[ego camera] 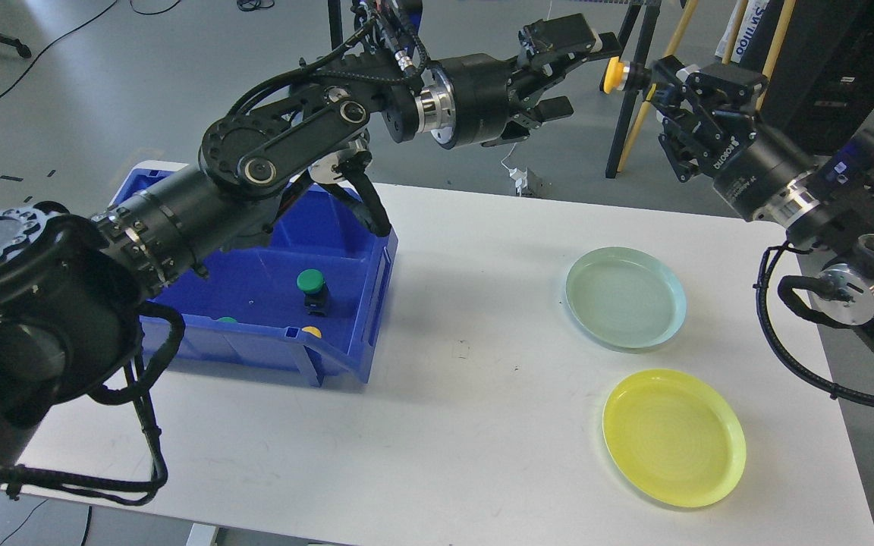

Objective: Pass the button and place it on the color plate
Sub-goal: 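Lower the button onto the yellow plate and open the right gripper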

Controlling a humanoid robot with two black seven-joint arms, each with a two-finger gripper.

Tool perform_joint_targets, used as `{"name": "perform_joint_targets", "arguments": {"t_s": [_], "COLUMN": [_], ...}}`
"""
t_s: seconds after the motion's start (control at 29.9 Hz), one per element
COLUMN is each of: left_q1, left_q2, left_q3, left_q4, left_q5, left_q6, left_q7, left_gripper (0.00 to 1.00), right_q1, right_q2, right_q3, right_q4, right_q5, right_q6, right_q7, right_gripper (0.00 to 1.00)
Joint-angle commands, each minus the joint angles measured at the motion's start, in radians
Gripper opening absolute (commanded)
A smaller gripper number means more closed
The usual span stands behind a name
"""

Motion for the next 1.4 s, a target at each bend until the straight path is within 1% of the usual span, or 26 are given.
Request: {"name": "perform_joint_targets", "arguments": {"t_s": [0.0, 0.13, 0.2, 0.27, 0.4, 0.53, 0.7, 0.73, 0.8, 0.9, 1.0, 1.17, 1.37], "left_q1": [0.009, 0.013, 0.013, 0.013, 0.007, -0.007, -0.016, -0.016, -0.014, -0.014, -0.013, -0.011, 0.004], "left_q2": [0.0, 0.006, 0.052, 0.078, 0.095, 0.106, 0.118, 0.119, 0.123, 0.126, 0.136, 0.156, 0.23], "left_q3": [0.002, 0.002, 0.002, -0.001, -0.008, -0.013, -0.039, -0.042, -0.044, -0.044, -0.044, -0.038, -0.022], "left_q4": [-0.046, -0.051, -0.051, -0.05, -0.036, -0.031, -0.031, -0.03, -0.03, -0.031, -0.031, -0.031, -0.039], "left_q5": [0.004, 0.015, 0.016, 0.016, 0.016, 0.015, 0.015, 0.015, 0.015, 0.015, 0.015, 0.015, 0.031], "left_q6": [0.0, 0.0, 0.0, 0.0, 0.0, 0.0, 0.0, 0.0, 0.0, 0.0, 0.0, 0.0, 0.0], "left_q7": [0.001, -0.002, -0.002, -0.002, -0.002, -0.005, -0.007, -0.007, -0.009, -0.01, -0.009, -0.002, 0.004], "left_gripper": [0.99, 0.99, 0.99, 0.99, 0.99, 0.99, 0.99, 0.99, 0.99, 1.0, 1.0, 1.0, 1.0], "right_q1": [-0.025, -0.077, -0.123, -0.166, -0.272, -0.352, -0.378, -0.378, -0.384, -0.398, -0.398, -0.398, -0.389], "right_q2": [-0.031, -0.191, -0.26, -0.317, -0.435, -0.509, -0.514, -0.509, -0.502, -0.477, -0.44, -0.426, -0.423], "right_q3": [-0.081, -0.218, -0.261, -0.286, -0.313, -0.355, -0.433, -0.441, -0.442, -0.442, -0.442, -0.441, -0.435], "right_q4": [0.002, 0.105, 0.162, 0.199, 0.294, 0.344, 0.331, 0.325, 0.311, 0.279, 0.259, 0.257, 0.26], "right_q5": [0.001, 0.004, 0.002, 0.002, 0.002, 0.002, -0.007, -0.007, -0.007, -0.007, -0.007, -0.005, 0.001], "right_q6": [0.013, 0.016, 0.039, 0.077, 0.101, 0.099, 0.079, 0.069, 0.039, 0.012, 0.012, 0.012, 0.013], "right_q7": [0.0, 0.014, 0.026, 0.04, 0.04, 0.039, 0.04, 0.039, 0.039, 0.039, 0.036, 0.032, 0.032], "right_gripper": [0.16, 0.17, 0.18, 0.18, 0.18, 0.18, 0.18, 0.2, 0.28, 0.42, 0.54, 0.63, 0.74]}}
